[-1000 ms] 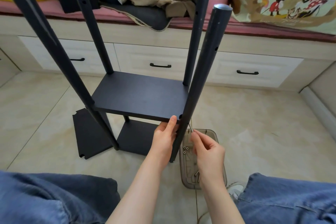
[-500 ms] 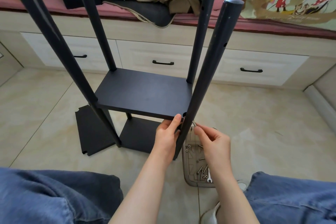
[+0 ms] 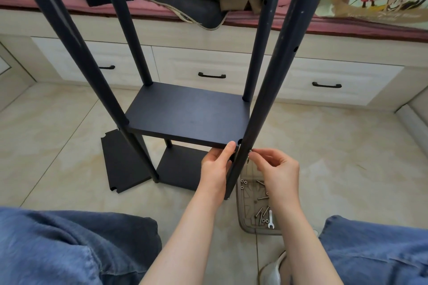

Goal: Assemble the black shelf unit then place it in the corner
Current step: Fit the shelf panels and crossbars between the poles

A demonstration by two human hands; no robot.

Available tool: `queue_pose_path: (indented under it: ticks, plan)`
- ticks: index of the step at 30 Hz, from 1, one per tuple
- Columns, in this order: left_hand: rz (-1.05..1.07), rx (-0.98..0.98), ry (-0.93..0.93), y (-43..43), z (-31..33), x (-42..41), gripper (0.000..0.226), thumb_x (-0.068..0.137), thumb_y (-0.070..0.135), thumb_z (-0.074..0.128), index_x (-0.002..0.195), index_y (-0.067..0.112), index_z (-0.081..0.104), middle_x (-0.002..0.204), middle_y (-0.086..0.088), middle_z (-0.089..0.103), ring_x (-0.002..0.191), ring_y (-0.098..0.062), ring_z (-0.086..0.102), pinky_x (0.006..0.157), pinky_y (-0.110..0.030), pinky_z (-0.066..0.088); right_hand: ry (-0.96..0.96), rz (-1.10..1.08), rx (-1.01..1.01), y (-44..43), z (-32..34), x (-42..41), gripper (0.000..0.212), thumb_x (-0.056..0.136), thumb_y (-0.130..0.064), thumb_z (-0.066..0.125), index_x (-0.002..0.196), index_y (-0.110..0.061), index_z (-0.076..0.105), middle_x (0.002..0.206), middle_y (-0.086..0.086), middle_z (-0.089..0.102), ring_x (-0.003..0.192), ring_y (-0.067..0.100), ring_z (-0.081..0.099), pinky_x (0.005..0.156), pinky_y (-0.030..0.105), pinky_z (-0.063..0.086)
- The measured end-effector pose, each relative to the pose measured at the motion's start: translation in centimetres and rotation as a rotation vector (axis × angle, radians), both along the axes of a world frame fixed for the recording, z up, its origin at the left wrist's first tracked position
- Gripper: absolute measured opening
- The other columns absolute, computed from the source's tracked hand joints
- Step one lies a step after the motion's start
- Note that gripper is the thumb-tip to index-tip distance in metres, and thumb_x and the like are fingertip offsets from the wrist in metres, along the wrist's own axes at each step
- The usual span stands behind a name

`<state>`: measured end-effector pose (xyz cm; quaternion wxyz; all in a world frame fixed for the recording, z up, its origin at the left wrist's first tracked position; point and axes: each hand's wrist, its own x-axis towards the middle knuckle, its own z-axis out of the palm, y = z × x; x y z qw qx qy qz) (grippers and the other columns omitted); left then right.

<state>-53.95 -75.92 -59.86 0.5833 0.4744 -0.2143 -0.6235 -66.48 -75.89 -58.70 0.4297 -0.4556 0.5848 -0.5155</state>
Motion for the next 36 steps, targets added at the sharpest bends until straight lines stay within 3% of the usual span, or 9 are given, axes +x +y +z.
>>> queue_pose_path:
  ticks: [5, 10, 17, 26, 32, 36]
  plan:
    - [0.026, 0.004, 0.022, 0.02, -0.24, 0.02, 0.012, 0.094, 0.027, 0.070, 0.097, 0.018, 0.076, 0.093, 0.000, 0.078, 0.083, -0.009, 0.075, 0.062, -0.013, 0.054, 0.023, 0.007, -0.002, -0.05, 0.17, -0.13, 0.005, 0.082, -0.019, 0.080, 0.083, -0.023, 0.078, 0.081, -0.008, 0.076, 0.079, 0.005, 0.071, 0.066, 0.015, 0.051]
    - [0.057, 0.008, 0.019, -0.07, -0.22, -0.02, 0.018, 0.092, 0.025, 0.073, 0.075, 0.026, 0.080, 0.081, 0.005, 0.077, 0.074, -0.004, 0.073, 0.059, -0.012, 0.053, 0.146, -0.004, -0.051, 0.05, 0.51, -0.05, 0.005, 0.081, -0.019, 0.079, 0.082, -0.024, 0.077, 0.078, -0.013, 0.075, 0.078, 0.003, 0.070, 0.069, 0.013, 0.051]
    - [0.046, -0.007, 0.026, -0.06, -0.40, -0.01, 0.016, 0.089, 0.029, 0.075, 0.075, 0.030, 0.081, 0.082, 0.006, 0.077, 0.077, -0.004, 0.074, 0.062, -0.011, 0.053, 0.215, -0.013, -0.089, 0.16, 0.82, 0.19, 0.010, 0.081, -0.018, 0.079, 0.080, -0.027, 0.076, 0.074, -0.018, 0.072, 0.074, -0.002, 0.067, 0.064, 0.006, 0.045]
    - [0.033, -0.002, 0.002, -0.06, -0.42, 0.07, 0.014, 0.088, 0.032, 0.075, 0.076, 0.030, 0.081, 0.083, 0.004, 0.078, 0.079, -0.006, 0.075, 0.061, -0.011, 0.054, 0.229, -0.034, -0.112, 0.43, 0.69, 0.56, 0.007, 0.081, -0.020, 0.079, 0.081, -0.026, 0.075, 0.074, -0.020, 0.072, 0.075, 0.000, 0.068, 0.065, 0.006, 0.045]
    - [0.043, -0.006, 0.012, -0.13, -0.29, 0.03, 0.022, 0.092, 0.024, 0.072, 0.074, 0.029, 0.082, 0.080, 0.005, 0.077, 0.074, -0.005, 0.074, 0.060, -0.012, 0.053, 0.184, -0.035, -0.085, 0.23, 0.74, 0.41, 0.008, 0.080, -0.021, 0.081, 0.080, -0.027, 0.075, 0.074, -0.015, 0.073, 0.074, 0.002, 0.069, 0.065, 0.010, 0.048]
    - [0.049, -0.006, 0.009, -0.09, -0.24, -0.04, 0.022, 0.093, 0.025, 0.072, 0.074, 0.031, 0.082, 0.082, 0.006, 0.078, 0.078, -0.004, 0.074, 0.062, -0.011, 0.053, 0.188, -0.037, -0.044, 0.15, 0.80, 0.49, 0.011, 0.080, -0.030, 0.080, 0.085, -0.026, 0.072, 0.067, -0.010, 0.073, 0.067, 0.008, 0.069, 0.066, 0.025, 0.052]
